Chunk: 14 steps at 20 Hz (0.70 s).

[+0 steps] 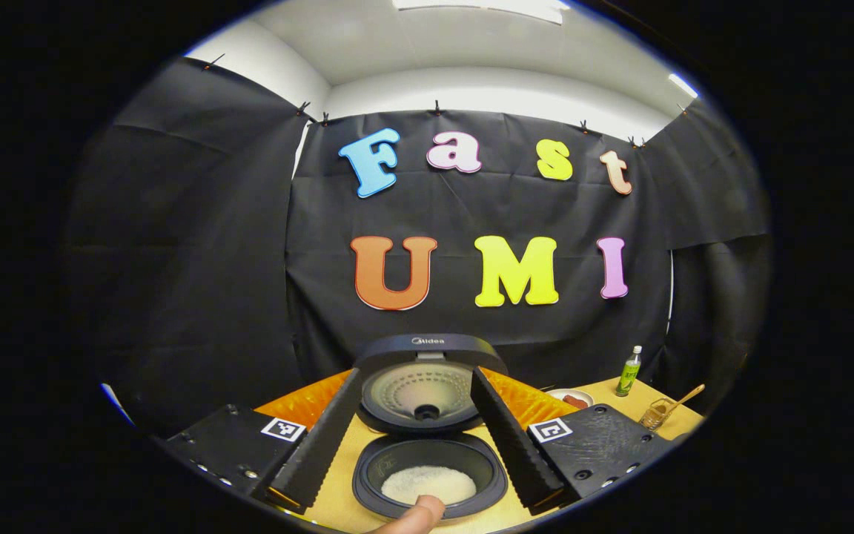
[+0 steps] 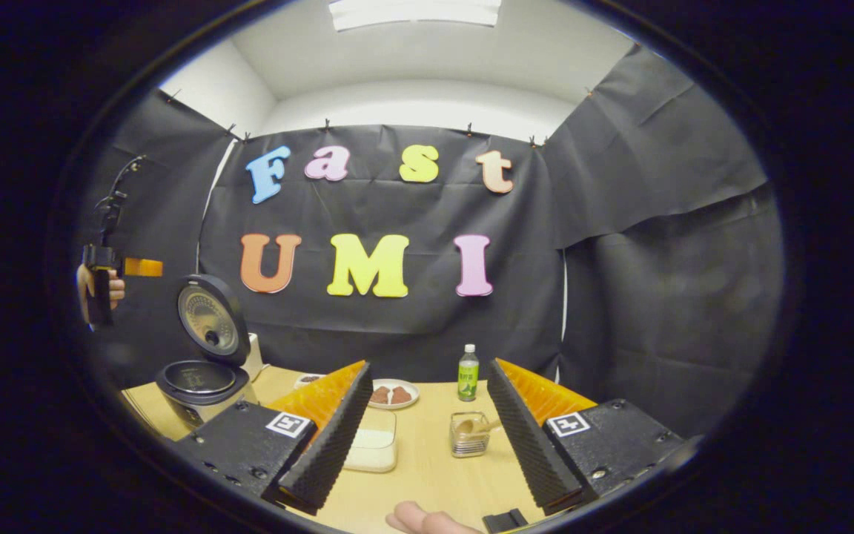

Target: Close the left gripper, press the button to open the rice cooker; take a wooden spoon from the chopstick holder with the right hand, scoop a spoonful of rice and pour it into the rice cooker, then put the wooden spoon back into the chopstick holder.

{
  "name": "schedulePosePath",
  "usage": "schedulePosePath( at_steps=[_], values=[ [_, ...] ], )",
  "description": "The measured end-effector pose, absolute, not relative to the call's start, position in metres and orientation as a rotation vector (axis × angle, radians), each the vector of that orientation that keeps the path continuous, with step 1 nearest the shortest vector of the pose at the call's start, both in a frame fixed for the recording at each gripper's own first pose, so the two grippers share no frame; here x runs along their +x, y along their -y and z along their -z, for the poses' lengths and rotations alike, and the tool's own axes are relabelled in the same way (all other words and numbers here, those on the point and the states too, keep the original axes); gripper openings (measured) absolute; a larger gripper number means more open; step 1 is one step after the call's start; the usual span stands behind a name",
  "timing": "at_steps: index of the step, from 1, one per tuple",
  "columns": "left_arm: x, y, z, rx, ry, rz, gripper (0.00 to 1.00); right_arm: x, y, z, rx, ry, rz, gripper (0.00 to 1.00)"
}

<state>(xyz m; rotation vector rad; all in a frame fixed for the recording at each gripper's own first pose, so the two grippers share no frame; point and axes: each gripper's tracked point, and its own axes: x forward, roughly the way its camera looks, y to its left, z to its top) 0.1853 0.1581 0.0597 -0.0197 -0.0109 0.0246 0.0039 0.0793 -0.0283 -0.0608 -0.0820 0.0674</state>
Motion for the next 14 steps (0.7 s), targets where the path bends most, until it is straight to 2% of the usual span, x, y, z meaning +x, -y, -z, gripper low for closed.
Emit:
schedulePosePath(
  at_steps=[4,8,11,14],
  values=[
    [0.242,-0.161,-0.065,-0.092,-0.015,-0.036,0.94,-0.006,-0.079,0.026,-0.038,0.104,-0.108,1.0],
    [0.297,-0.159,-0.061,-0.027,-0.042,-0.103,0.94,0.004,-0.066,0.037,0.016,0.086,-0.103,1.0],
    [0.32,-0.16,-0.054,0.003,-0.079,-0.121,0.94,0.012,-0.056,0.048,0.051,0.061,-0.1,1.0],
    [0.333,-0.161,-0.042,-0.016,-0.129,-0.113,0.95,0.02,-0.036,0.059,0.066,0.03,-0.044,0.99]
  ],
)
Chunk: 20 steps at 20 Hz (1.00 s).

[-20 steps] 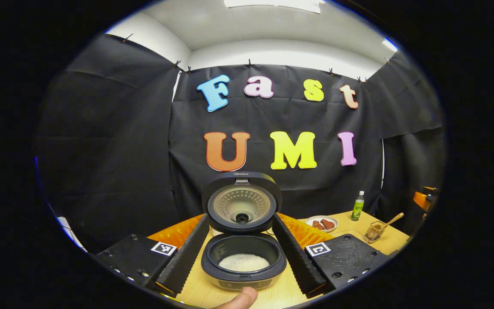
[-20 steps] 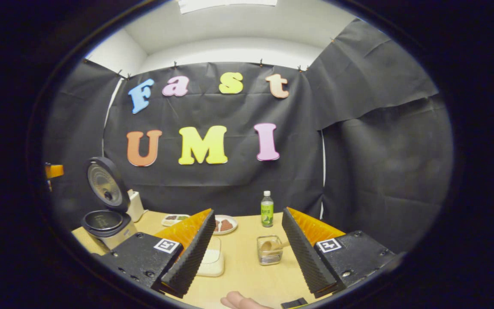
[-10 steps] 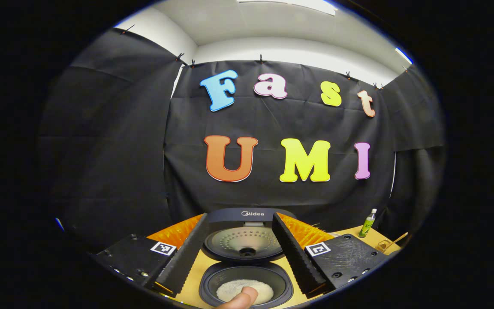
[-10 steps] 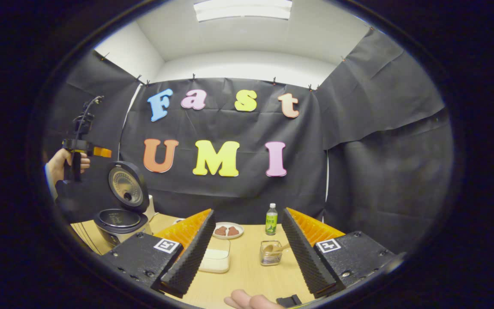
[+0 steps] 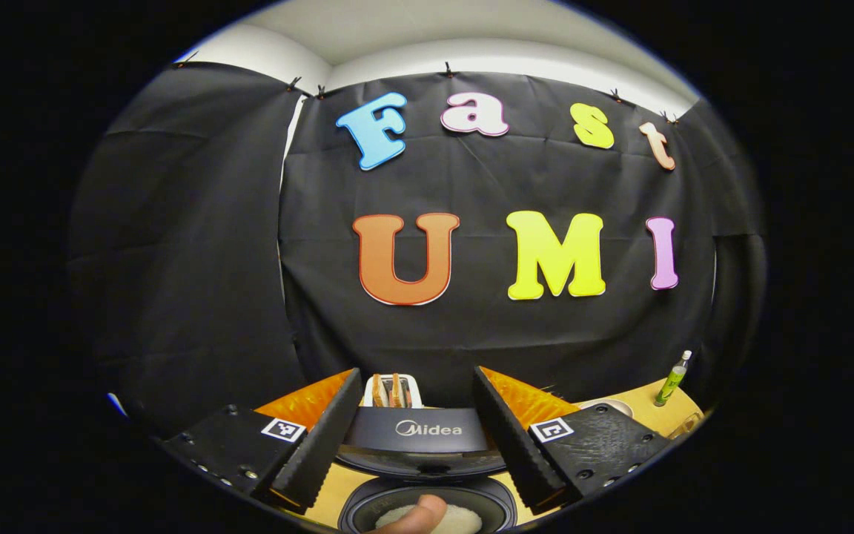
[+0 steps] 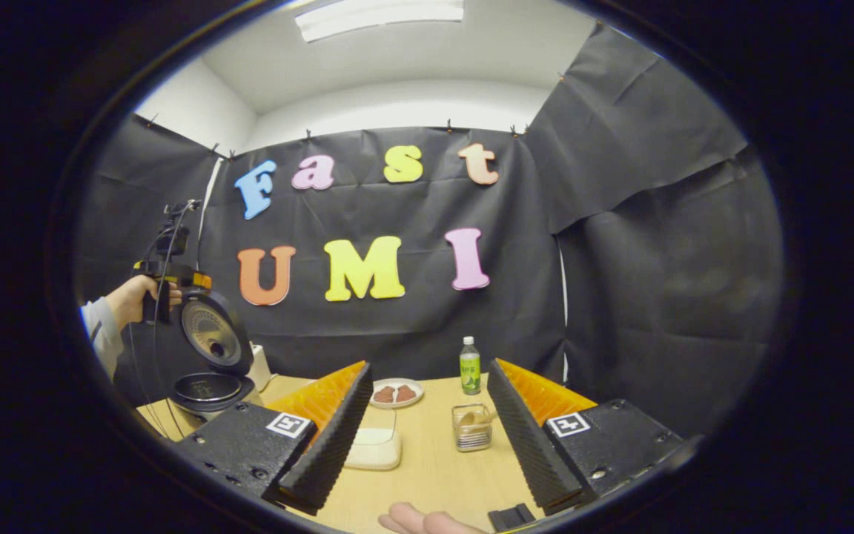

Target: Close the left gripper, press the button to open the rice cooker; take a wooden spoon from the chopstick holder with the right hand, scoop a spoonful of rice and pour it into the rice cooker, then put the wooden spoon back into the chopstick holder.

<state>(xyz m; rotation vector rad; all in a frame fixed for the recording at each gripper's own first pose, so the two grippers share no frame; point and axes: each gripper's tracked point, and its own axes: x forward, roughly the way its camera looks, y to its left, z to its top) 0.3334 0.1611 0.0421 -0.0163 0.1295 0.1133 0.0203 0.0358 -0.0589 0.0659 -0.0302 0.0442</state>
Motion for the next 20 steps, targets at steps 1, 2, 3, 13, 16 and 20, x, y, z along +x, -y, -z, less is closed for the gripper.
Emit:
schedulePosePath(
  at_steps=[1,2,3,13,16,20],
  values=[
    [0.334,-0.164,-0.042,-0.021,-0.125,-0.118,0.95,0.021,-0.032,0.062,0.068,0.02,-0.029,0.99],
    [0.333,-0.164,-0.041,-0.034,-0.122,-0.113,0.98,0.02,-0.031,0.064,0.07,0.016,-0.026,0.99],
    [0.331,-0.163,-0.04,-0.056,-0.119,-0.11,0.98,0.018,-0.031,0.065,0.07,0.015,-0.028,1.0],
    [0.299,-0.158,-0.027,-0.039,-0.145,-0.122,1.0,0.001,-0.024,0.067,0.075,0.018,-0.007,1.0],
    [0.286,-0.154,-0.023,-0.038,-0.151,-0.104,1.0,-0.002,-0.026,0.067,0.075,0.012,-0.006,1.0],
    [0.266,-0.145,-0.007,-0.024,-0.179,-0.068,1.0,-0.005,-0.029,0.065,0.07,0.012,-0.007,1.0]
  ],
)
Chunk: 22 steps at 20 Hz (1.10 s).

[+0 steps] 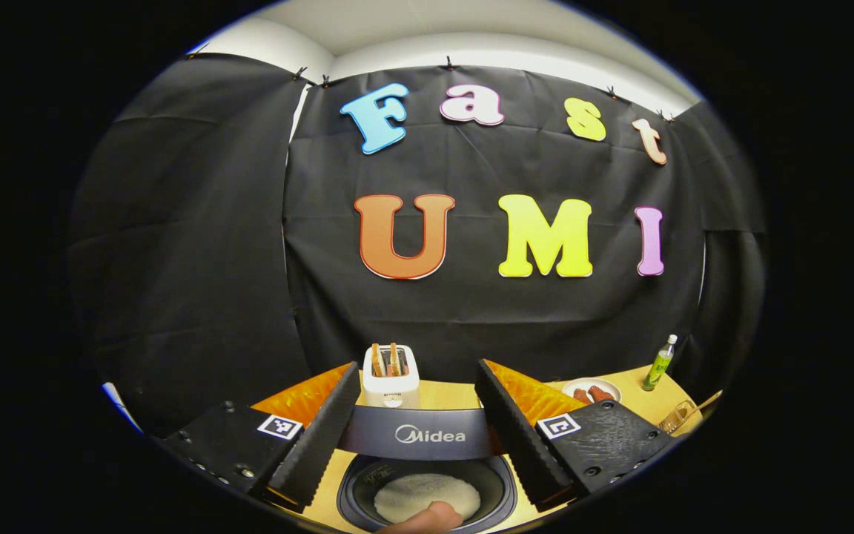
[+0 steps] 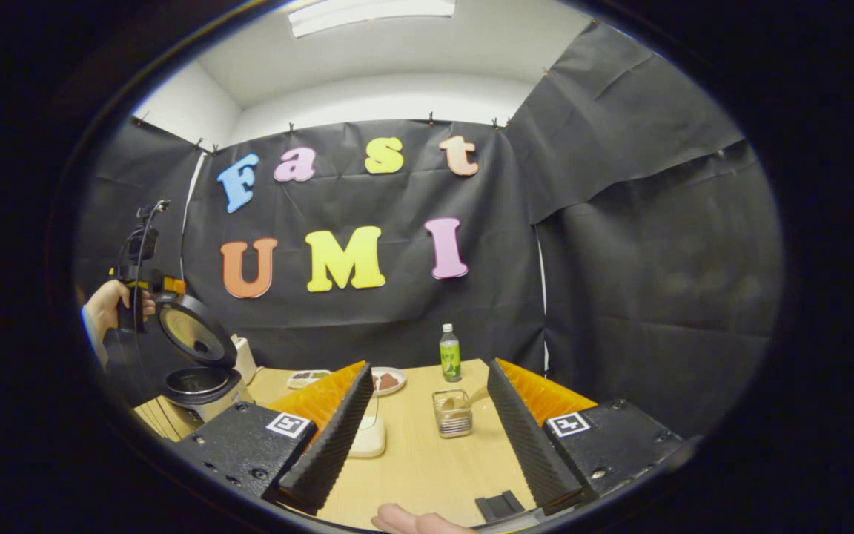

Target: Close the left gripper, press the button to open the rice cooker; take a wooden spoon from the chopstick holder with the right hand, scoop a spoonful of rice and pour it into the rice cooker, then put the wooden spoon back into the chopstick holder.

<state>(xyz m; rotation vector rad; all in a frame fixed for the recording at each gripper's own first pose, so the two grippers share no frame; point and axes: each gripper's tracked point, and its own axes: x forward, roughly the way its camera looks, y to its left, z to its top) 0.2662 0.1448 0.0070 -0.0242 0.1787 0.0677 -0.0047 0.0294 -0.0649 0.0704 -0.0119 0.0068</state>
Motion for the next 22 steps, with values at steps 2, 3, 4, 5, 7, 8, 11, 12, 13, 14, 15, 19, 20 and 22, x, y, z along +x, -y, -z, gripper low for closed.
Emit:
schedulePosePath(
  at_steps=[2,3,4,5,7,8,11,12,13,14,15,19,20,22],
  values=[
    [0.256,-0.139,0.009,-0.01,-0.218,-0.058,1.0,-0.004,-0.031,0.065,0.068,0.01,-0.005,1.0],
    [0.251,-0.134,0.017,-0.005,-0.221,-0.051,0.99,-0.005,-0.033,0.065,0.069,0.011,-0.008,1.0],
    [0.244,-0.129,0.025,0.003,-0.229,-0.044,1.0,-0.005,-0.036,0.064,0.069,0.01,-0.012,1.0],
    [0.239,-0.126,0.032,0.009,-0.231,-0.04,0.99,-0.004,-0.038,0.065,0.068,0.008,-0.017,1.0],
    [0.228,-0.124,0.045,0.007,-0.241,-0.044,0.99,-0.003,-0.043,0.066,0.063,0.003,-0.023,1.0],
    [0.223,-0.122,0.051,0.007,-0.242,-0.048,1.0,-0.002,-0.046,0.067,0.059,0.002,-0.027,1.0],
    [0.209,-0.12,0.059,0.004,-0.22,-0.045,0.99,-0.004,-0.052,0.067,0.05,0.0,-0.037,1.0],
    [0.204,-0.119,0.062,0.005,-0.209,-0.043,0.99,-0.004,-0.053,0.069,0.05,-0.001,-0.04,1.0],
    [0.2,-0.119,0.066,0.004,-0.206,-0.042,0.99,-0.003,-0.054,0.069,0.05,-0.004,-0.041,0.99],
    [0.196,-0.118,0.071,0.002,-0.204,-0.038,0.98,-0.003,-0.053,0.07,0.05,-0.008,-0.041,1.0],
    [0.192,-0.117,0.08,0.001,-0.213,-0.037,0.98,-0.002,-0.053,0.071,0.05,-0.009,-0.041,1.0],
    [0.181,-0.116,0.097,-0.005,-0.212,-0.039,0.99,0.0,-0.052,0.071,0.057,-0.014,-0.035,0.99],
    [0.181,-0.116,0.101,-0.006,-0.211,-0.041,0.98,0.0,-0.053,0.071,0.058,-0.017,-0.036,0.99],
    [0.178,-0.116,0.11,-0.009,-0.22,-0.044,0.98,0.002,-0.057,0.072,0.059,-0.024,-0.044,1.0]
  ],
)
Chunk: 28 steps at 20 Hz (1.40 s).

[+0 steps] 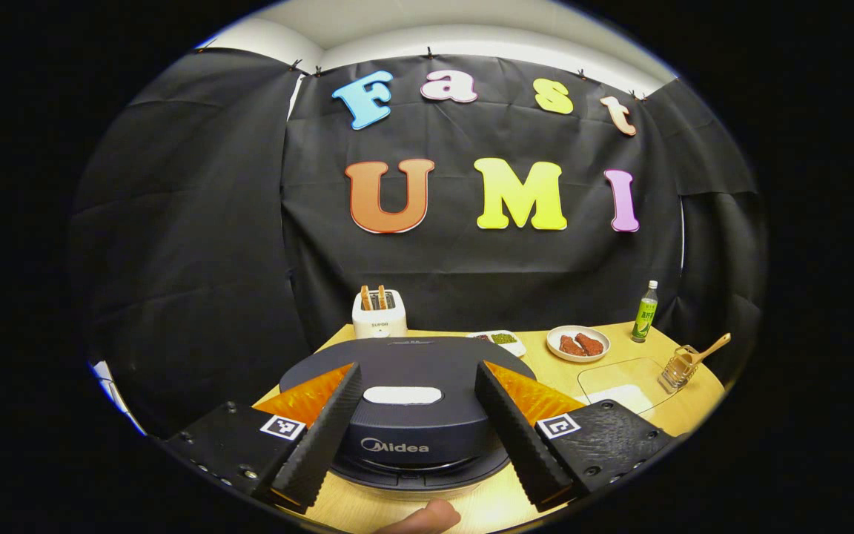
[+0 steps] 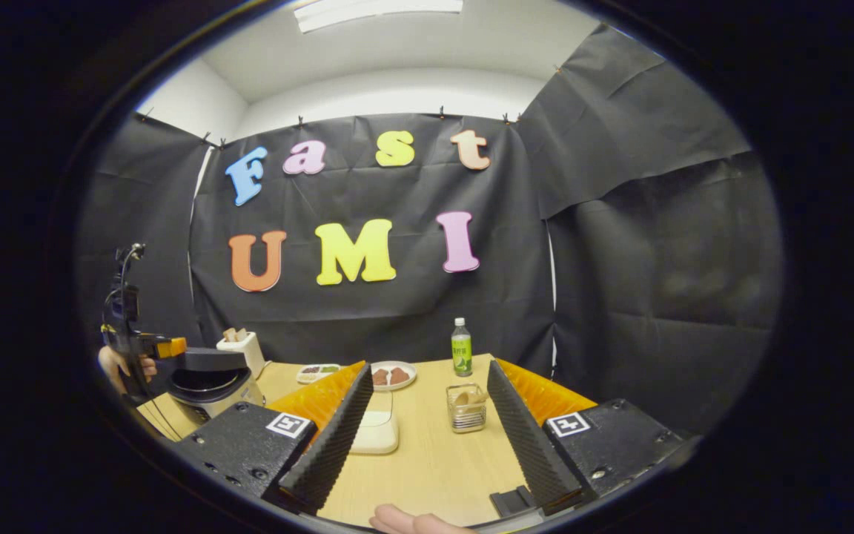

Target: Close the left gripper, press the button to open the rice cooker; take a wooden spoon from the chopstick holder with the right hand, scoop a spoonful of rice and pour it into the rice cooker, then put the wooden spoon back into the chopstick holder.

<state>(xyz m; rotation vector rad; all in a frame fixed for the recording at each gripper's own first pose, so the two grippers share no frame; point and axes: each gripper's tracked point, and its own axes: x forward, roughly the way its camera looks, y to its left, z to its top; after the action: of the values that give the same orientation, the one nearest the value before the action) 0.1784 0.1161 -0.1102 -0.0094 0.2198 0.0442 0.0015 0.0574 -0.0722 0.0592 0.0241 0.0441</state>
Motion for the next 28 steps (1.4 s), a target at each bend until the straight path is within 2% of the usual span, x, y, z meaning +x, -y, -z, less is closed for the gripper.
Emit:
schedulePosePath(
  at_steps=[13,21,28],
  values=[
    [0.162,-0.113,0.161,-0.017,-0.245,-0.061,0.99,0.0,-0.065,0.079,0.069,-0.02,-0.077,1.0],
    [0.157,-0.113,0.158,-0.024,-0.099,-0.097,1.0,0.002,-0.061,0.088,0.065,-0.04,-0.068,1.0],
    [0.157,-0.113,0.165,-0.034,-0.095,-0.083,1.0,0.004,-0.063,0.09,0.063,-0.048,-0.064,1.0]
  ],
)
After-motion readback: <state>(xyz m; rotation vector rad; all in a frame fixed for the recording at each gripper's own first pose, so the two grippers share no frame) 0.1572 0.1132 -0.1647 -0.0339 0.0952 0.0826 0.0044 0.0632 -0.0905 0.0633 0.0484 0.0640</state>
